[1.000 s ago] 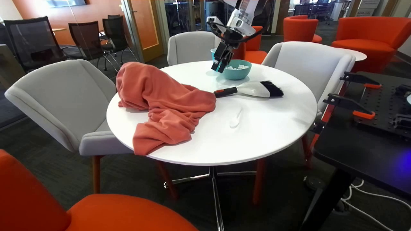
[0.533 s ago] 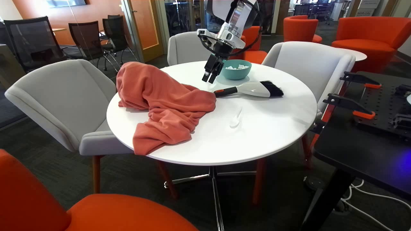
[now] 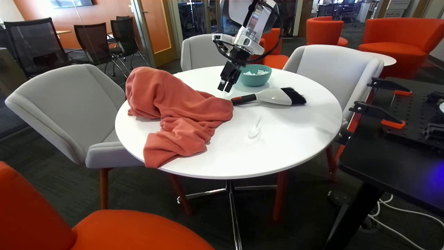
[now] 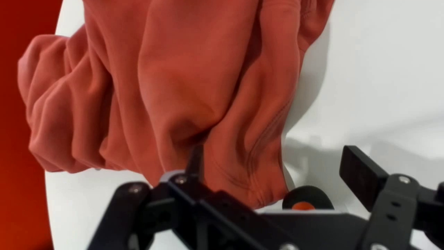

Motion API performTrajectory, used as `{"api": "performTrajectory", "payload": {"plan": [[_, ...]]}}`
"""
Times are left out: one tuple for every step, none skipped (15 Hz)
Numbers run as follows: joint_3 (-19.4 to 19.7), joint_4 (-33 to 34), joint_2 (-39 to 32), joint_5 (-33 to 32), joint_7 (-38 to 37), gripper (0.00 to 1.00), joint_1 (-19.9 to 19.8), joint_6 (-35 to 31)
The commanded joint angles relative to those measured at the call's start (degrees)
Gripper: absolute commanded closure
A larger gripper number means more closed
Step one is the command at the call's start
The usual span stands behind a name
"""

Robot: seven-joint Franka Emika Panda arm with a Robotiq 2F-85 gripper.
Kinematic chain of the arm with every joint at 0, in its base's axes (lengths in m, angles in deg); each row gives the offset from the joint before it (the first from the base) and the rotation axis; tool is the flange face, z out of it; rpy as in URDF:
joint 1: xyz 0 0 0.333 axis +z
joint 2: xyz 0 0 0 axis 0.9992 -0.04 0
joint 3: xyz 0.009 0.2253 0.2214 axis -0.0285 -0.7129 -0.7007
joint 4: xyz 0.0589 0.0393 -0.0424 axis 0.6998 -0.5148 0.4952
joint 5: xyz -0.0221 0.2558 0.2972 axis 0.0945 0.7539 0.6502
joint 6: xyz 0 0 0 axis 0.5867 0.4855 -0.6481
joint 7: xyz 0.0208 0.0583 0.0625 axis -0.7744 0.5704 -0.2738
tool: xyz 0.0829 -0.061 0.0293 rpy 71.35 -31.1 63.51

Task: Hang the shirt on the chair on the right

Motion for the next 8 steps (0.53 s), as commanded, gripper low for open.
{"api": "performTrajectory", "payload": {"plan": [[-0.4,2.5,1.7,3.1,1.1,0.06,-0.9,1.1],[-0.4,3.0,2.1,3.5,1.1,0.28,-1.1,1.2],[-0.4,3.6,2.4,4.0,0.9,0.29,-1.2,1.1],[-0.4,4.2,2.8,4.3,0.7,0.33,-1.4,1.1],[-0.3,4.9,3.3,4.5,0.4,0.40,-1.6,1.1],[-0.3,5.8,3.8,4.6,0.1,0.49,-2.0,1.1],[-0.3,6.6,4.3,4.7,-0.2,0.50,-2.4,1.0],[-0.4,7.6,4.9,4.8,-0.3,0.51,-2.9,1.0]]}}
